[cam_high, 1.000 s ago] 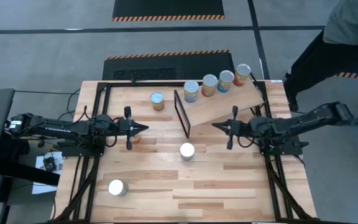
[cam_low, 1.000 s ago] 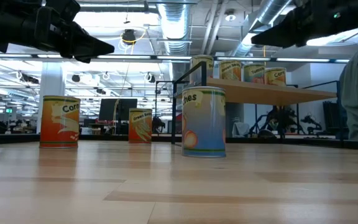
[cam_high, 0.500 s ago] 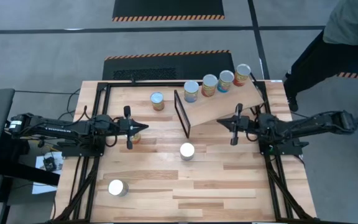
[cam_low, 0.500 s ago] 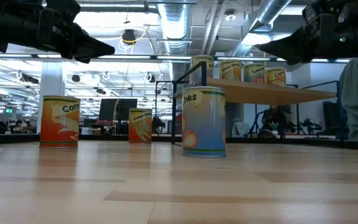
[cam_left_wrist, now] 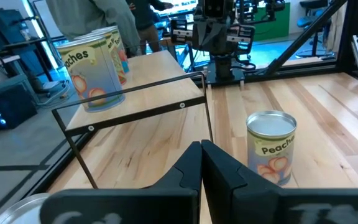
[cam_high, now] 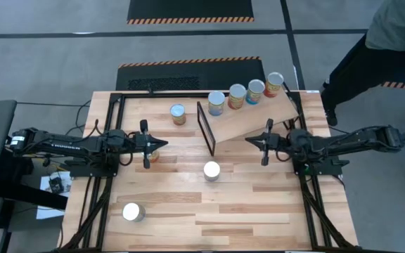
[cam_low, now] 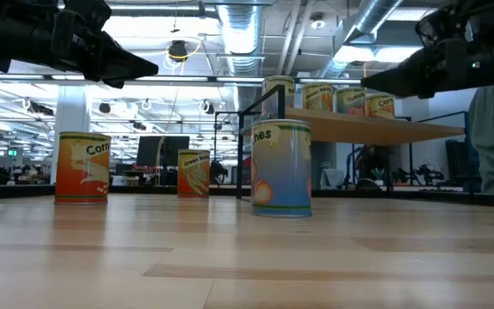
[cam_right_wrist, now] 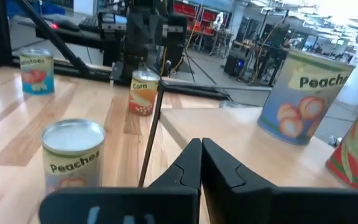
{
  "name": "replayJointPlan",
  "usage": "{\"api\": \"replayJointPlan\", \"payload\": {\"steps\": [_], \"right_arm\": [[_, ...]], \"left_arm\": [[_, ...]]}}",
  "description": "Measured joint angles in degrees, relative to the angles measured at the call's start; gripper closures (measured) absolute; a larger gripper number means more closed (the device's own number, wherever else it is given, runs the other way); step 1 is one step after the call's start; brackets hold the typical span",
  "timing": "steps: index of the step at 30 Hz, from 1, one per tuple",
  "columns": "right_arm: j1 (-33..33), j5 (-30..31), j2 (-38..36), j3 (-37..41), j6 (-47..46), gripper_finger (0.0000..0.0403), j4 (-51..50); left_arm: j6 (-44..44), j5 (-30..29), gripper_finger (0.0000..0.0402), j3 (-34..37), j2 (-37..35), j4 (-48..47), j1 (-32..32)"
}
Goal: Pick and place cans onto a shelf
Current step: Put the canned corn aligned with the other canned corn on the shelf
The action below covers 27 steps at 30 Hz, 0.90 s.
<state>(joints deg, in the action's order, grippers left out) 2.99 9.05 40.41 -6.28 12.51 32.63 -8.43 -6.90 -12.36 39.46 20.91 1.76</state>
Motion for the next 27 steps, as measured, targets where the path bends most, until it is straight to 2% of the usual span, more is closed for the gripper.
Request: {"api": "replayJointPlan", "payload": {"steps": [4,11,22,27], "right_arm": [[0.86,0.05,0.5,-0.02,-0.68,0.0374,-0.35],[0.93,0.04,0.32,-0.02,-12.64,0.0376,-0.56],[0.74,0.03,0.37,-0.08,-7.78,0.0371,-2.0],[0.06,-0.01,-4.12,-1.64,-3.63,0.0374,-2.11]], "left_arm": [[0.02,0.0,0.0401,0.0,0.0,0.01,-0.01],[0.02,-0.01,0.0401,0.0,0.0,0.0,0.0],[0.04,0.0,0.0401,0.0,0.0,0.0,0.0],[0.04,0.0,0.0401,0.0,0.0,0.0,0.0]]}}
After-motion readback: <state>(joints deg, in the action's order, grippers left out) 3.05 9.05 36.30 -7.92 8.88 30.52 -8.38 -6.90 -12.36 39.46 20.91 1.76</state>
